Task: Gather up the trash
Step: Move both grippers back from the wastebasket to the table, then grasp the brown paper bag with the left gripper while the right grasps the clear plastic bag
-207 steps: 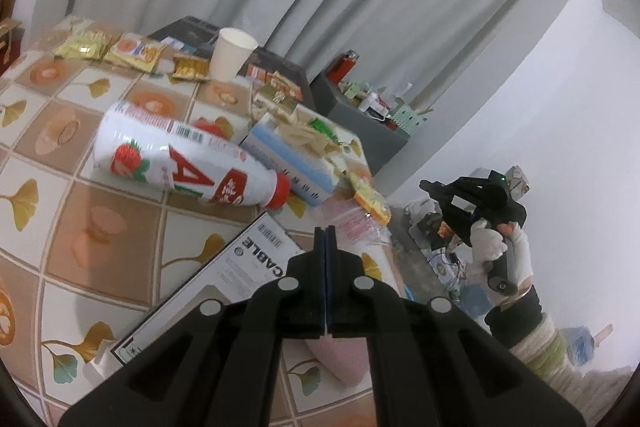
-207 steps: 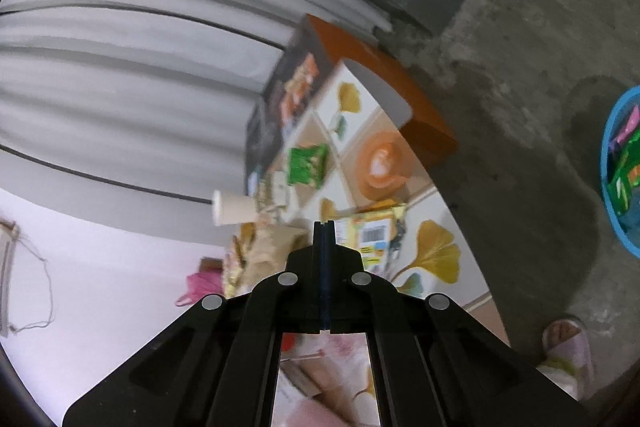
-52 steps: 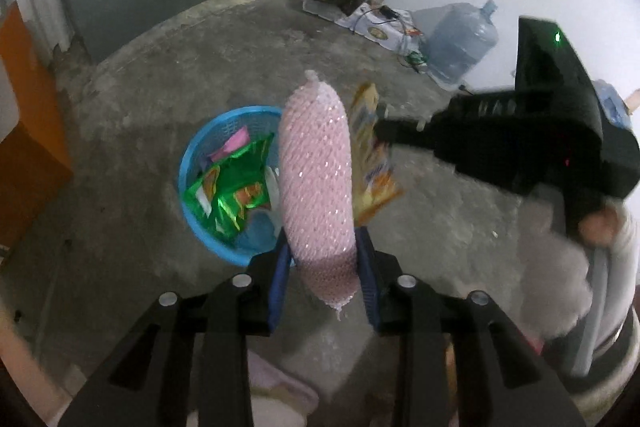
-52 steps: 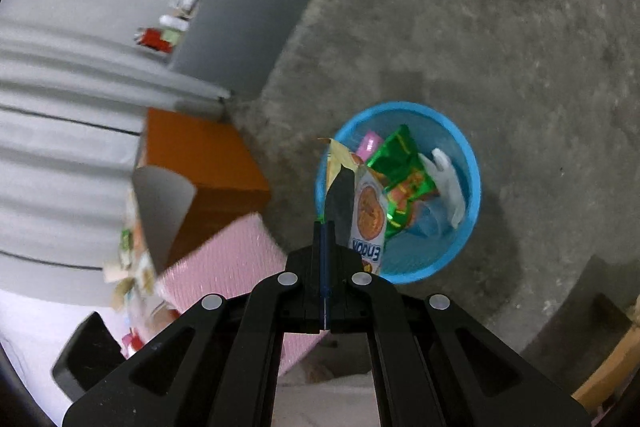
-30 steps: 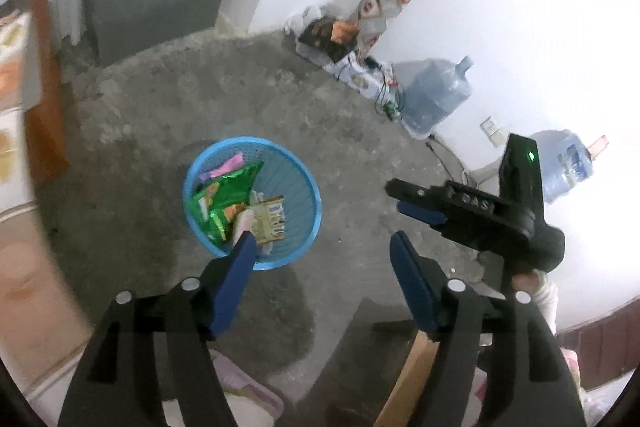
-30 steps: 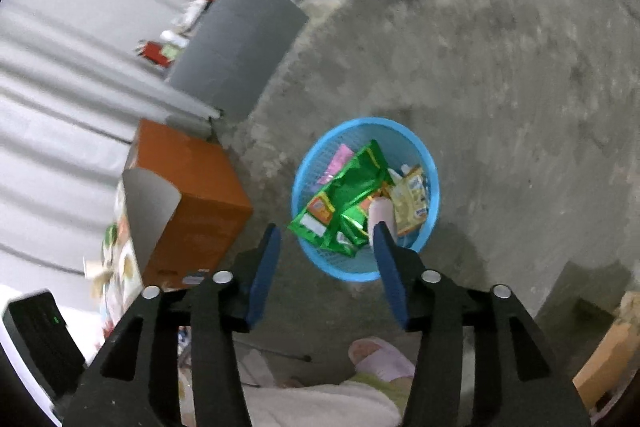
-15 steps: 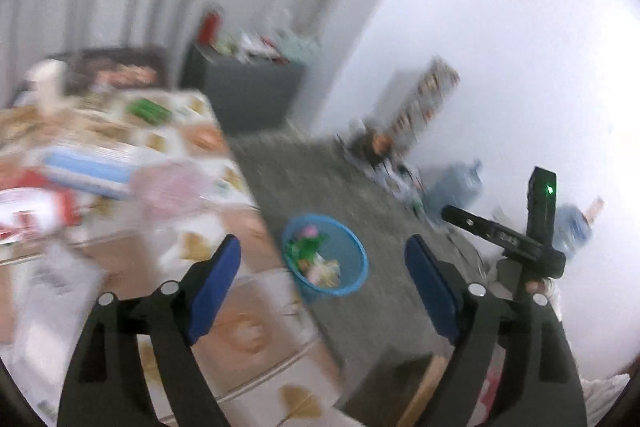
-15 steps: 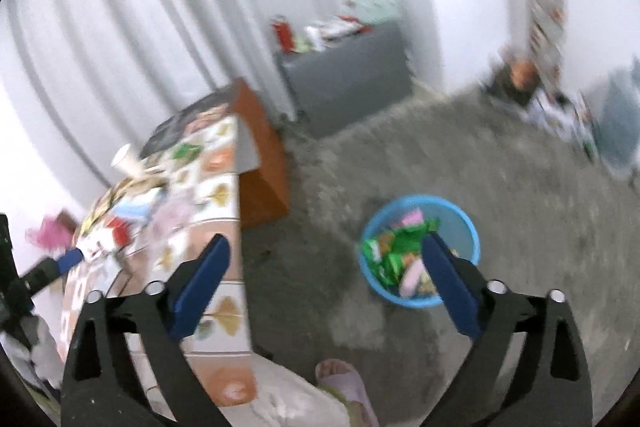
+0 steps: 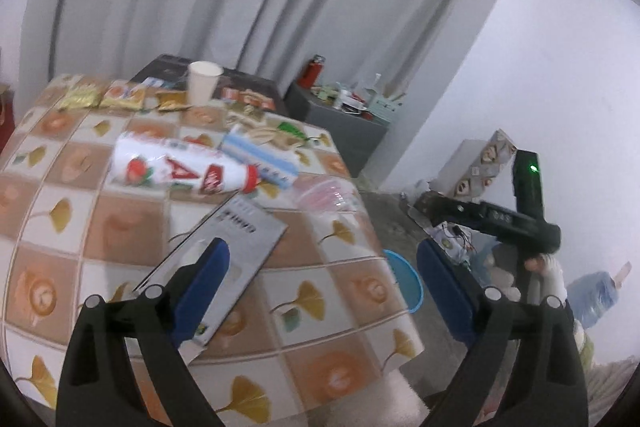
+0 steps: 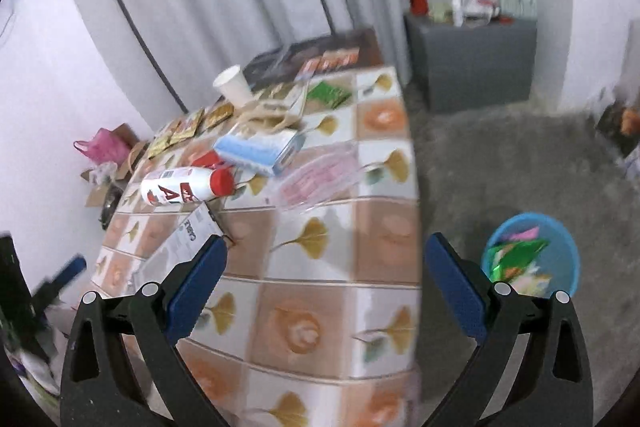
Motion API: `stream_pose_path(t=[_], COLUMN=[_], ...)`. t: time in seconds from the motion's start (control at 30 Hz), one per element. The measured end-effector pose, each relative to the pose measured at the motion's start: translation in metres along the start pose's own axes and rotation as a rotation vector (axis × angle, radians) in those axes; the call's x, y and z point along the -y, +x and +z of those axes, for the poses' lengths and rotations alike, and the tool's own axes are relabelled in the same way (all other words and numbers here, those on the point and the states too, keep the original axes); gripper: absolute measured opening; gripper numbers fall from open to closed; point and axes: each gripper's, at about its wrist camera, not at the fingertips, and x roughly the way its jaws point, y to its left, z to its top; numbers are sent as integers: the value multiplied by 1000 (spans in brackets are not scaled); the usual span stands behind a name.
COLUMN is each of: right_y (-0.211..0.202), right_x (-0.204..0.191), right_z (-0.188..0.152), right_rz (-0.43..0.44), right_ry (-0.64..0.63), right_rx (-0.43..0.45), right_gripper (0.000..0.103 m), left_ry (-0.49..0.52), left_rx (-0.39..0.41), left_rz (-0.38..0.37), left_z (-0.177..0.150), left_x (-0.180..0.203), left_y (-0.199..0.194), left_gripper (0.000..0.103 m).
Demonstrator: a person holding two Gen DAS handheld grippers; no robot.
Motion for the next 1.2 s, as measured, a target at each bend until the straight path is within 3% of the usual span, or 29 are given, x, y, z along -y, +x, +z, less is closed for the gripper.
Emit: stream_pose_path(t=[0.2,0.3,0.57,0.63,0.73,0.8,0.9,1.1,1.2], right_y=[54,81,130,133,140,144,145,154,157], right_x=[12,24,23,22,21,21,22,24,19], right_z=[25,36,60,62,66,69,72,70,65], right_rz=[51,35,-35,-31,-1,18,29,69,82], right_ry=[212,312,252,226,191,160,107,21,-49], right_rx=[-105,-149,-198,-206,-222,-230,-234,-269,-282], right_gripper=[95,91,83,83,83,83,83,83,83], left_ry=[-55,-77,-50,1,190,371,521,633,635], left_rx=[13,17,9,8,-28,-54,-99,-261,-363], left_rz=[22,33,56,60,84,118,124,122,147], left_z=[5,11,41,57,83,98,112,136,142], left_x=[-28,-39,-53,-49,-32,-12,4,12,8], left_y=[-6,-7,1,7,31,58,100,206,258], left_gripper=[93,93,93,93,93,93,93,93,93])
